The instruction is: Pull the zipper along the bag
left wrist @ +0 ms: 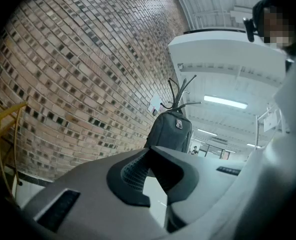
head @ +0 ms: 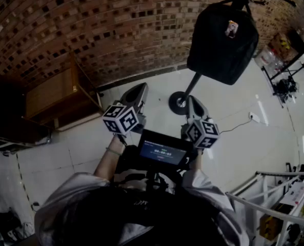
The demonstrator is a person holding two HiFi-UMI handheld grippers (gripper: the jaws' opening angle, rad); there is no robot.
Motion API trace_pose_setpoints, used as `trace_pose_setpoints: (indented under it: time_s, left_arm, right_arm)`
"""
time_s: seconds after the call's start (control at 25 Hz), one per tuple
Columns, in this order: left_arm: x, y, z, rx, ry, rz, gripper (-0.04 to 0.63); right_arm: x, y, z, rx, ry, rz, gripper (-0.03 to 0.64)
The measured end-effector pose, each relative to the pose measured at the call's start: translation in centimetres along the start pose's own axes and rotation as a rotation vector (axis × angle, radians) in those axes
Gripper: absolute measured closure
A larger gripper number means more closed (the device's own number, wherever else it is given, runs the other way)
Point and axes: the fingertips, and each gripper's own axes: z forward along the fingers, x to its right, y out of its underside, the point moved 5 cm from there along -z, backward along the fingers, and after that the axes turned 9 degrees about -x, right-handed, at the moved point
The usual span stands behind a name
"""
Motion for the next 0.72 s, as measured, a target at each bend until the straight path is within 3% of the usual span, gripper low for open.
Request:
trace_pose_setpoints:
  time_s: [0.44,0.6,0.72]
  left_arm:
    - [-5.2,-3.3,3.4,-0.007,0.084,-0.016,0.588]
    - [-8.9,-5.4,5.5,-0.064,0.161,-0.045,0.588]
    - [-11.5,-6.8,6.9,-0.131,0.233,-0.023,0.588]
  right_arm:
    - [-2.6,-2.1,6.0,0.007,0.043,-0.001,0.624]
    - [-3.3,-3.1,9.9,0.037,0.104,0.014,0.624]
    - [-5.0,-3.7,13.2,0.069,0.136,0.053,0.624]
